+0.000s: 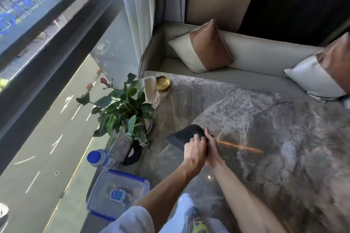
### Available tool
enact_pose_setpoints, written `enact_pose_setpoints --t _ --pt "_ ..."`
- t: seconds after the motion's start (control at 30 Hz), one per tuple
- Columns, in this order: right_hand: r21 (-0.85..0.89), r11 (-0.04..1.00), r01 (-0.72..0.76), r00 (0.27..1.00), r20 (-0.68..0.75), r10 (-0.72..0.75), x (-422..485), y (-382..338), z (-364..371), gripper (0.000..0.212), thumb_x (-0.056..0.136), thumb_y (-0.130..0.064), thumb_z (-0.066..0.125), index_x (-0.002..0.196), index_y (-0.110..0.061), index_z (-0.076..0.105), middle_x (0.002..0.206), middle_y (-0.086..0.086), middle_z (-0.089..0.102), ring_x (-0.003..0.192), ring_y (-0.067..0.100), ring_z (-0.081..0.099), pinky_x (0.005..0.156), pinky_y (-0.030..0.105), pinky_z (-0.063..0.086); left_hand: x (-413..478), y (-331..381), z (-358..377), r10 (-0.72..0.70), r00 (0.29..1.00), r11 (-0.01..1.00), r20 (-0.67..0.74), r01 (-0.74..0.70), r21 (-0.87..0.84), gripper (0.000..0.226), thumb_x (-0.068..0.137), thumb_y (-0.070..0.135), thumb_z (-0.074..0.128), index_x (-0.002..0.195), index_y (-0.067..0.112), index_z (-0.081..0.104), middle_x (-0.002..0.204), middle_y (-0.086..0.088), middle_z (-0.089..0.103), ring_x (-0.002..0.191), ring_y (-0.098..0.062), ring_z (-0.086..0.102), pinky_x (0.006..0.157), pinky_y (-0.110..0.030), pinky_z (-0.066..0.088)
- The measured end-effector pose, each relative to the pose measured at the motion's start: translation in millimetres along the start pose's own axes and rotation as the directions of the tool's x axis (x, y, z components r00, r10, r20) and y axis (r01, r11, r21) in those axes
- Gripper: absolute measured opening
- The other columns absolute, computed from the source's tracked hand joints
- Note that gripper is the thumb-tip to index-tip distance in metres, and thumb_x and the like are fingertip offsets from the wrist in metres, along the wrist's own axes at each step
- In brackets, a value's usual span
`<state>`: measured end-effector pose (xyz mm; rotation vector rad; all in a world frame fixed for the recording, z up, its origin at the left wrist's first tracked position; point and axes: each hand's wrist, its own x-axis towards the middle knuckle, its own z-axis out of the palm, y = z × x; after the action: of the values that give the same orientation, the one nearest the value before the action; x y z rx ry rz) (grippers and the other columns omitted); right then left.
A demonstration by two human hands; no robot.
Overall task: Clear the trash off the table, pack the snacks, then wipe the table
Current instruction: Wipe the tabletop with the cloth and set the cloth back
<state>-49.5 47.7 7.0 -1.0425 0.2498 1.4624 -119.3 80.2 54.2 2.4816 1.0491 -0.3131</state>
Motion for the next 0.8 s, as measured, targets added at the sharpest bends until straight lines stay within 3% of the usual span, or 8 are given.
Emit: enact_pose_setpoints --t 0.1,0.2,0.33,0.4,0.5,0.57,0.7,0.8 --pt "0.065 0.998 0.022 0.998 -0.059 -0.018 -26.4 -2.4 -30.7 0.056 0.077 -0.067 0.059 0.061 -0.013 0.059 0.063 0.009 0.058 0.068 0.022 0.064 0.072 0.034 0.051 -30.4 29.5 6.9 0.101 0.995 0.994 -0.018 -0.1 0.048 0.028 0.095 0.011 0.041 0.121 0.004 0.052 0.121 -0.016 0.052 0.11 -0.033 0.056 0.086 -0.043 0.048" --pt "0.147 0.986 0.08 0.989 -0.136 -0.06 -56.4 -11.7 -66.7 0.061 0.083 -0.064 0.055 0.096 -0.005 0.06 0.081 0.012 0.057 0.084 0.027 0.059 0.098 0.04 0.044 -57.2 67.9 21.7 0.179 0.984 0.982 -0.022 -0.177 0.068 0.03 0.092 0.008 0.04 0.119 0.002 0.052 0.118 -0.017 0.053 0.106 -0.035 0.056 0.087 -0.043 0.046" --pt "0.181 0.978 0.102 0.992 -0.089 -0.087 -110.0 -31.7 -118.8 0.051 0.082 -0.056 0.058 0.084 -0.005 0.059 0.069 0.011 0.059 0.073 0.026 0.06 0.079 0.035 0.046 -84.6 134.4 47.5 0.255 0.964 0.96 -0.082 -0.242 0.143 0.028 0.086 0.01 0.043 0.109 0.007 0.059 0.106 -0.012 0.058 0.102 -0.031 0.054 0.085 -0.039 0.046" --pt "0.206 0.969 0.139 0.99 -0.064 -0.128 -132.1 -44.2 -147.3 0.048 0.084 -0.049 0.058 0.096 -0.003 0.059 0.078 0.013 0.061 0.08 0.027 0.06 0.085 0.036 0.044 -95.6 167.0 61.1 0.268 0.958 0.951 -0.106 -0.246 0.188 0.026 0.08 0.016 0.05 0.103 0.012 0.062 0.1 -0.007 0.06 0.099 -0.029 0.054 0.082 -0.037 0.047" --pt "0.258 0.945 0.202 0.978 -0.098 -0.183 -160.1 -66.8 -203.1 0.051 0.093 -0.043 0.051 0.126 -0.004 0.051 0.1 0.017 0.059 0.095 0.032 0.057 0.103 0.039 0.037 -98.4 221.9 88.0 0.266 0.957 0.954 -0.111 -0.246 0.169 0.04 0.076 0.016 0.053 0.115 0.011 0.055 0.111 -0.009 0.055 0.109 -0.033 0.05 0.094 -0.04 0.044" --pt "0.255 0.949 0.187 0.981 -0.096 -0.168 -181.8 -83.3 -240.8 0.048 0.093 -0.042 0.053 0.12 -0.003 0.056 0.096 0.016 0.062 0.091 0.03 0.062 0.097 0.038 0.042 -100.4 264.2 107.5 0.28 0.957 0.951 -0.078 -0.266 0.161 0.052 0.075 0.016 0.053 0.126 0.009 0.048 0.12 -0.011 0.049 0.116 -0.035 0.045 0.1 -0.042 0.039" --pt "0.211 0.946 0.246 0.963 -0.161 -0.214 -231.8 -110.4 -318.8 0.027 0.085 -0.035 0.062 0.087 -0.007 0.06 0.074 0.011 0.062 0.066 0.026 0.063 0.069 0.034 0.048 -108.3 352.4 145.8 0.365 0.931 0.92 0.002 -0.361 0.153 0.058 0.073 0.02 0.055 0.129 0.009 0.046 0.124 -0.01 0.047 0.119 -0.034 0.041 0.104 -0.041 0.036" --pt "0.242 0.915 0.322 0.939 -0.202 -0.277 -264.3 -134.6 -381.0 0.018 0.088 -0.026 0.061 0.086 -0.009 0.062 0.082 0.012 0.059 0.077 0.027 0.058 0.078 0.036 0.045 -101.1 419.2 163.2 0.456 0.889 0.874 0.03 -0.454 0.171 0.058 0.074 0.021 0.054 0.132 0.013 0.047 0.129 -0.008 0.045 0.127 -0.033 0.036 0.11 -0.041 0.032"
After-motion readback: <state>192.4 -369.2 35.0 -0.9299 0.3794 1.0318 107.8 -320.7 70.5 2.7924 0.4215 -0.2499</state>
